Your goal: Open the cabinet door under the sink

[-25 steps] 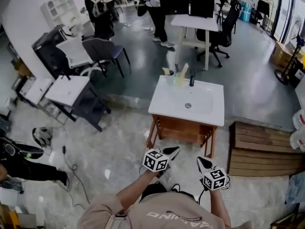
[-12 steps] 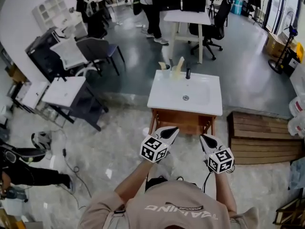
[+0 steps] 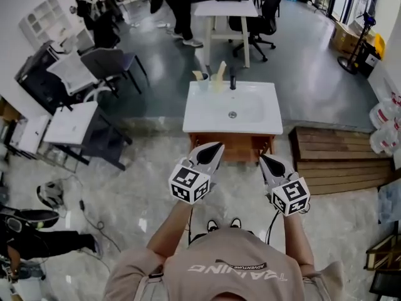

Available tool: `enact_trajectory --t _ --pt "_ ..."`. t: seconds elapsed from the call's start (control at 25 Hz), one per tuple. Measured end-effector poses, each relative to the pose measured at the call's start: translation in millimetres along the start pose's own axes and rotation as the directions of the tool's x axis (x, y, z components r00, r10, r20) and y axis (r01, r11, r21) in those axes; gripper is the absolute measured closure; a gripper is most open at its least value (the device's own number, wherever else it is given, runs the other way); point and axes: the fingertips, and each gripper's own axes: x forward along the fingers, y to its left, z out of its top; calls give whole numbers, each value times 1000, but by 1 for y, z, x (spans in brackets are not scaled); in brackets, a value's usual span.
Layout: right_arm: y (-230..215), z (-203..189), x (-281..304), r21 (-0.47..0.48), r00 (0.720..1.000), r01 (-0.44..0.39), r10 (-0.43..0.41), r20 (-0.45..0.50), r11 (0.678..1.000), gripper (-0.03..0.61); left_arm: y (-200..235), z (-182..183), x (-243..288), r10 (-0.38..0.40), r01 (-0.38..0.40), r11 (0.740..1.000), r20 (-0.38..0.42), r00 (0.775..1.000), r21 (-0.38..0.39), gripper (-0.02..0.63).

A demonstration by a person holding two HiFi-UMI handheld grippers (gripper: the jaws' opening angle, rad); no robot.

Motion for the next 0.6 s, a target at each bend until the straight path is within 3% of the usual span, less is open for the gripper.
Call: enact_trajectory --t 0.36,0.6 --pt "-23 22 -4 0 991 113 -113 77 994 577 17 31 -3 46 -51 996 64 997 75 598" --pt "-27 26 -14 -41 977 189 -183 109 981 577 17 17 -12 84 -89 993 57 995 75 598"
